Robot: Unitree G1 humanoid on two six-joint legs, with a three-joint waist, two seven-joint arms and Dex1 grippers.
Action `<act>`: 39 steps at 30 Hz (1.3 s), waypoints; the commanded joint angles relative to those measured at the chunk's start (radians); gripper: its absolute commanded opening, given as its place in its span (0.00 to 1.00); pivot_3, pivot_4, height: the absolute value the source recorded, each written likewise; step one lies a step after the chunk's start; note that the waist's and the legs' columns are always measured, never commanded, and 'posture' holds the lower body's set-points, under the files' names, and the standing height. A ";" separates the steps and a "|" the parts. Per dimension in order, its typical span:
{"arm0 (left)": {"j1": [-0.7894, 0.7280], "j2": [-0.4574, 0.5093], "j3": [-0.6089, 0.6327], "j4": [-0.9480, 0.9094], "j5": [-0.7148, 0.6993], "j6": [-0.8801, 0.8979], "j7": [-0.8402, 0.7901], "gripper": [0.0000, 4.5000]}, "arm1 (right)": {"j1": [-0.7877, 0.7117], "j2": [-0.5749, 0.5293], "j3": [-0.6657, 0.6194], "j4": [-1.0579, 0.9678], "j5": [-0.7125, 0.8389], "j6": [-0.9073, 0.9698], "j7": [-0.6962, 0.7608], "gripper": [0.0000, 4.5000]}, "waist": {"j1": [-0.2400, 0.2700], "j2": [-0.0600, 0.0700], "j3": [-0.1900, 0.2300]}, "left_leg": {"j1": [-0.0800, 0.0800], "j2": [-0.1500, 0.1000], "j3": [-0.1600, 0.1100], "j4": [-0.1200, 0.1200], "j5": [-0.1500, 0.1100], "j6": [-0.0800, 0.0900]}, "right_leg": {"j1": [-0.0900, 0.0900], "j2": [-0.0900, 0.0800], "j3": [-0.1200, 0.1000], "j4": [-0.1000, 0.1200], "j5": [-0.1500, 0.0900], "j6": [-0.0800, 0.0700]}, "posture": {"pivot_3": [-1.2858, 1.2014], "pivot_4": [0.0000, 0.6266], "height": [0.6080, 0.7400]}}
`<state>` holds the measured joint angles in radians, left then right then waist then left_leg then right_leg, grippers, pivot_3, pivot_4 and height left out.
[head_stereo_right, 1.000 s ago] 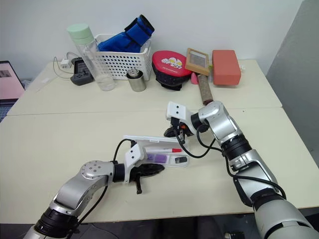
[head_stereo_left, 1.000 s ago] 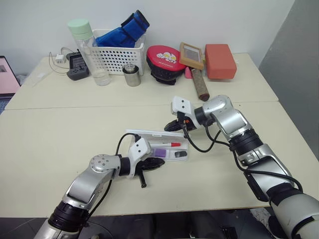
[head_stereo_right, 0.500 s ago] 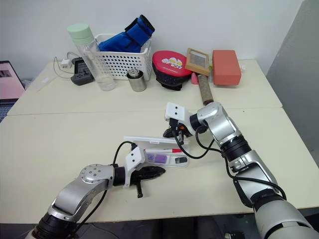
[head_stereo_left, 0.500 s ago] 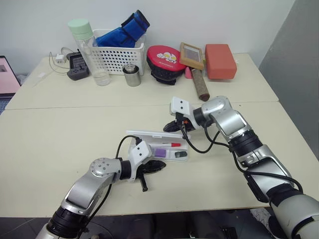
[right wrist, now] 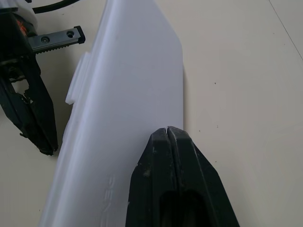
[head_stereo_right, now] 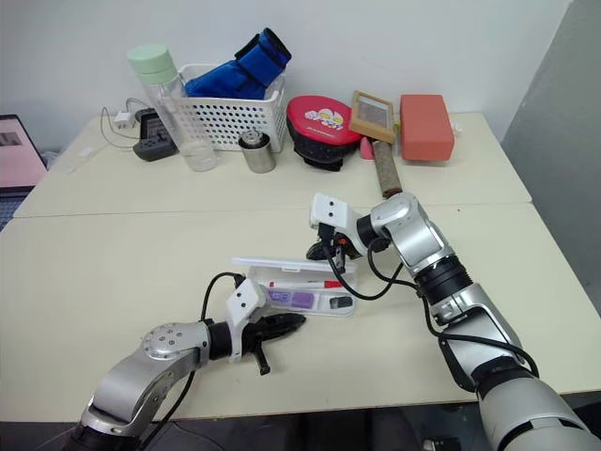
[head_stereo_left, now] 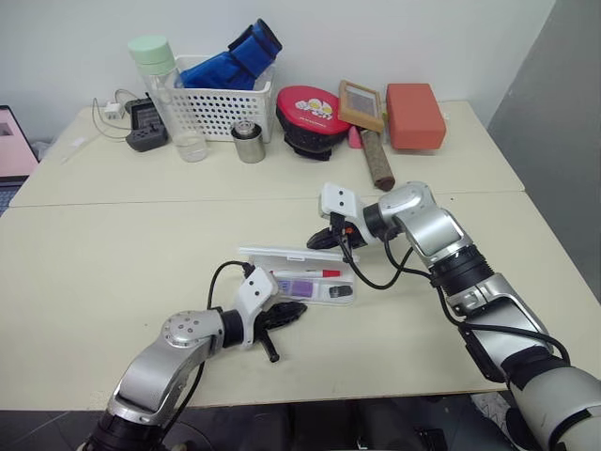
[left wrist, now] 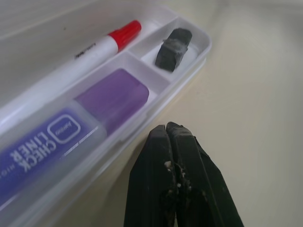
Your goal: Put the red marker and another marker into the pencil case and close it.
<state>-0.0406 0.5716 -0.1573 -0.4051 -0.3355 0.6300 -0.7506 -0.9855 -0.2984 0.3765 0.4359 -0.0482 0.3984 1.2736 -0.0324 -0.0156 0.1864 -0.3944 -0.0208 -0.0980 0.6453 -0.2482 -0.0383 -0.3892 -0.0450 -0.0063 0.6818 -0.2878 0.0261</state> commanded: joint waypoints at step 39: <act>0.019 -0.023 0.041 -0.107 -0.048 0.037 0.060 0.01 | 0.175 0.010 0.125 -0.106 -0.040 -0.035 -0.064 0.00 | -0.001 0.000 -0.003 | 0.014 0.000 0.002 -0.002 0.000 0.000 | 0.011 0.001 0.002 -0.001 0.000 0.000 | 0.52 0.24 1.00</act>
<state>-0.0142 0.5443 -0.1303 -0.4651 -0.3561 0.6689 -0.6843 -0.8443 -0.2876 0.4682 0.3399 -0.0949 0.3197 1.1792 -0.0335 -0.0155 0.1836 -0.3806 -0.0205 -0.0965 0.6429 -0.2486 -0.0381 -0.3780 -0.0443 -0.0046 0.6807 -0.2882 0.0262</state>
